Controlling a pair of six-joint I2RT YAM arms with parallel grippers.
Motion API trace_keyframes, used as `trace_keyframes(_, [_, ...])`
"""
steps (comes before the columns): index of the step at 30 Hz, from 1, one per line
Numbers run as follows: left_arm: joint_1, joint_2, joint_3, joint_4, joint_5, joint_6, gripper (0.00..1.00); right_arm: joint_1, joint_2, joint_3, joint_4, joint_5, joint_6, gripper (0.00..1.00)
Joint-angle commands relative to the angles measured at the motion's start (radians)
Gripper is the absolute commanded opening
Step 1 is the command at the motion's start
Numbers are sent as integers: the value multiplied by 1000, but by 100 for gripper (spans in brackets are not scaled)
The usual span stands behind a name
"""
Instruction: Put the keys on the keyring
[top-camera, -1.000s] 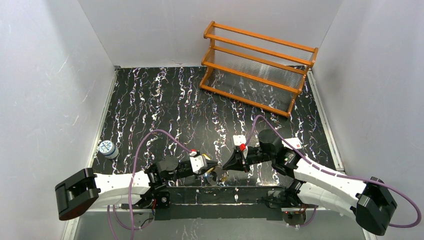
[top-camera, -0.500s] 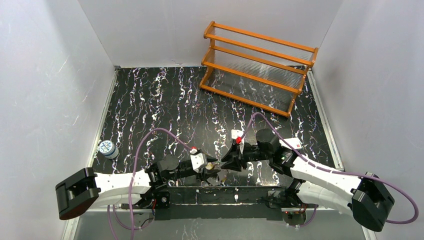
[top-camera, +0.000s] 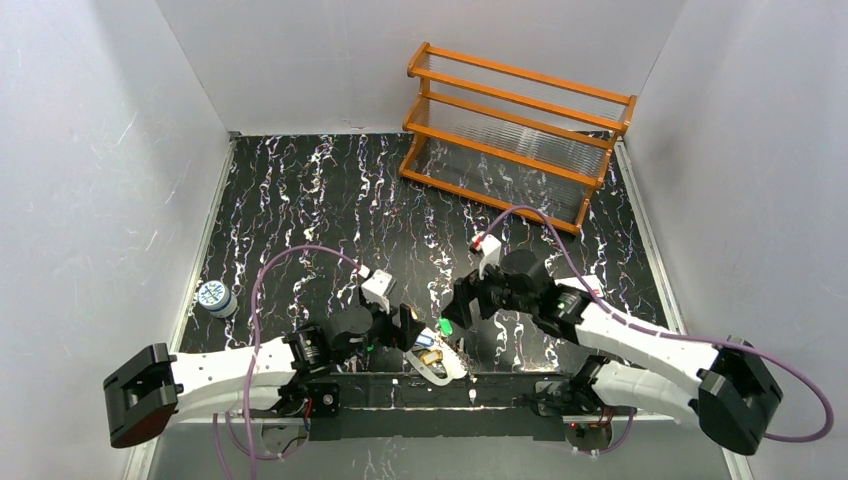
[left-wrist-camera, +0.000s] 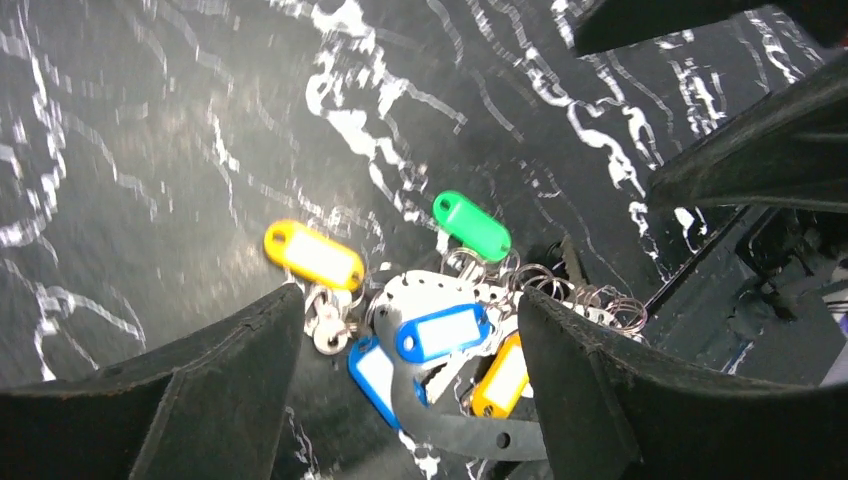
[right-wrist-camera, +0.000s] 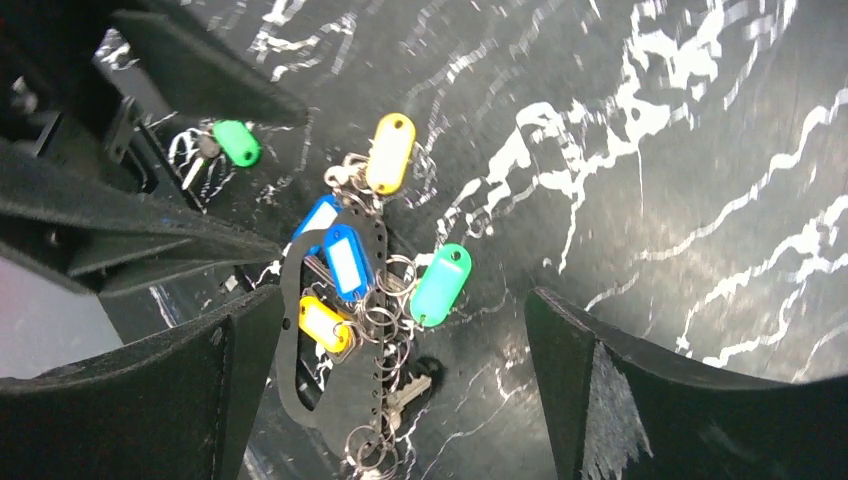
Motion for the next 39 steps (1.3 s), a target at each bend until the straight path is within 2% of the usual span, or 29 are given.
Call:
trace_keyframes(1, [2,44,43,-231,-51,-349,73,-29,122,146,-256,70,193,98])
trace_keyframes(5, [2,52,42,-286,-14,-543,67,-63,245,206,-391,-93,260,93])
trace_keyframes(8, [2,66,8,-211,19,-662,60,-88,319,216,-453,-189,283,81])
trace_keyframes(11, [2,127,1,-169,16,-707,56,-106,385,230,-504,-218,286,71])
trace_keyframes(14, [5,223,10,-127,18,-744,47,-119,444,232,-499,-285,294,60])
trace_keyframes(17, [20,333,33,-123,19,-777,36,-119,510,209,-402,-372,334,49])
trace_keyframes(19, [46,414,56,-115,32,-766,33,-119,564,202,-337,-437,351,39])
trace_keyframes(22, [121,535,107,-86,96,-705,26,-119,648,206,-217,-523,376,30])
trace_keyframes(25, [241,641,181,-71,182,-596,16,-119,732,274,-139,-566,374,15])
trace_keyframes(27, [323,688,261,-107,217,-500,10,-119,792,357,-150,-552,338,11])
trace_keyframes(28, [365,712,309,-143,229,-422,10,-121,814,395,-167,-528,319,11])
trace_keyframes(29, [386,724,364,-176,232,-362,14,-123,831,430,-174,-501,307,12])
trace_keyframes(30, [400,736,418,-215,235,-298,26,-131,842,457,-185,-458,301,15])
trace_keyframes(32, [411,754,531,-340,200,-200,51,-143,845,489,-189,-395,294,34])
trace_keyframes(33, [411,756,580,-395,176,-148,58,-148,840,499,-198,-361,276,42])
trace_keyframes(36, [410,694,643,-494,99,-56,68,-162,786,476,-195,-305,253,61])
trace_keyframes(39, [413,536,564,-466,29,-37,73,-169,709,431,-193,-297,228,78])
